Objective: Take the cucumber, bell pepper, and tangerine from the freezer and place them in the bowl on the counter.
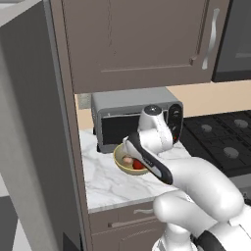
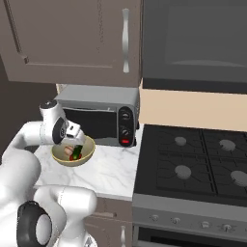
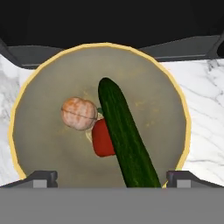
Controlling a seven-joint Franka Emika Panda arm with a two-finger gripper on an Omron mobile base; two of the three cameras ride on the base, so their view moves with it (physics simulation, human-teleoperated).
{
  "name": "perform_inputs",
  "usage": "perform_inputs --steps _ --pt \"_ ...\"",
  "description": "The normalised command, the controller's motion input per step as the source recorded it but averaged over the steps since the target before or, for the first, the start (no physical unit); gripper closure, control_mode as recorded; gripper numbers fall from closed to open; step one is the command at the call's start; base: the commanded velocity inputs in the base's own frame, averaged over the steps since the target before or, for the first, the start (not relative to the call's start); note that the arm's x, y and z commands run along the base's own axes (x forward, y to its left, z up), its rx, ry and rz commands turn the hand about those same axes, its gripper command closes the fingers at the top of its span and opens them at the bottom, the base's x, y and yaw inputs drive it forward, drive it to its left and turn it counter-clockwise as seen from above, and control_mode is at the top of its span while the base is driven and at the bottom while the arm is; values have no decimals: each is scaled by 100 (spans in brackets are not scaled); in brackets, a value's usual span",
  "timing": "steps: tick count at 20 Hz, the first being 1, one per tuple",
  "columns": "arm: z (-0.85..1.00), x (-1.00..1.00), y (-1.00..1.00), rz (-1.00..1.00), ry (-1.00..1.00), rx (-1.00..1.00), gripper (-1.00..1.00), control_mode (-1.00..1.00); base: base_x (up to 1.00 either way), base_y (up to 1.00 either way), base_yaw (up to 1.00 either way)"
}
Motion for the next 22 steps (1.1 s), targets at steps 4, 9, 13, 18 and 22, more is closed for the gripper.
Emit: perform_inputs --steps 4,9,13,18,22 --pt "40 -47 -23 0 -6 0 -100 -100 0 0 0" --pt "41 -49 -21 0 -3 0 -100 -100 0 0 0" --pt "47 -55 -16 0 -1 0 -100 -100 0 0 0" --pt "43 -55 -9 0 0 0 -100 -100 0 0 0" --pt "43 -50 -3 0 -3 0 -100 -100 0 0 0"
